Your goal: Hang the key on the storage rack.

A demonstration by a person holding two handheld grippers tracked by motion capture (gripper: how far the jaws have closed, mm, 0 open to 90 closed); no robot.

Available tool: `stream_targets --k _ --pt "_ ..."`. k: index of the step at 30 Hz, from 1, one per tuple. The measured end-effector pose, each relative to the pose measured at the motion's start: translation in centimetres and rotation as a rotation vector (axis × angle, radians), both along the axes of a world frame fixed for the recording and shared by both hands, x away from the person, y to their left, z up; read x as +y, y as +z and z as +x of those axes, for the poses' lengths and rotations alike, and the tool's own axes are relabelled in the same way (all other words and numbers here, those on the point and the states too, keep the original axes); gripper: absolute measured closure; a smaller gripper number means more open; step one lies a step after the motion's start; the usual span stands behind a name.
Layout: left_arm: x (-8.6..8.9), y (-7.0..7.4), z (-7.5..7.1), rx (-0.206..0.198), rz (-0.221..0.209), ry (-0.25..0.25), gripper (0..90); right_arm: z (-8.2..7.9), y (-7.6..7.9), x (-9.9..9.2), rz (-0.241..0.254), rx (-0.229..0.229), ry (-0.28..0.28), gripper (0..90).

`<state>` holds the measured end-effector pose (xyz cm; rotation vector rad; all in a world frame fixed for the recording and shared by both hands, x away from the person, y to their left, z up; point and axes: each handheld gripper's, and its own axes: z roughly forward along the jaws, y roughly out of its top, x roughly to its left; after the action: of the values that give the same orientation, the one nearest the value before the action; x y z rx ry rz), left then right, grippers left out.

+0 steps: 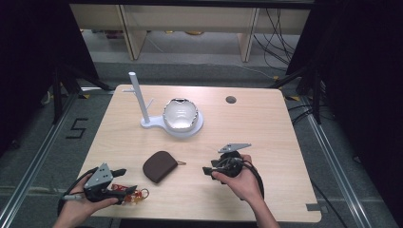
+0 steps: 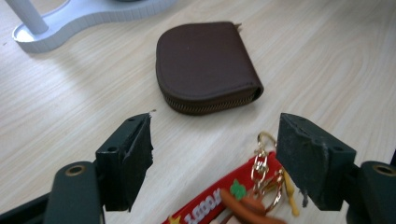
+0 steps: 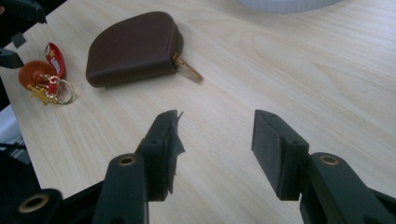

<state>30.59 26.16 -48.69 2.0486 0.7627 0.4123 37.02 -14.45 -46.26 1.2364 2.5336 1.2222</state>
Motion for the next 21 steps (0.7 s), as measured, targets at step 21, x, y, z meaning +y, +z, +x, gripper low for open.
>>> stream_targets --k 21 --pt "-4.7 2.1 2.0 -0.075 0.178 -0.058 27.9 0.3 0.3 1.2 -0.013 0.012 0.027 49.9"
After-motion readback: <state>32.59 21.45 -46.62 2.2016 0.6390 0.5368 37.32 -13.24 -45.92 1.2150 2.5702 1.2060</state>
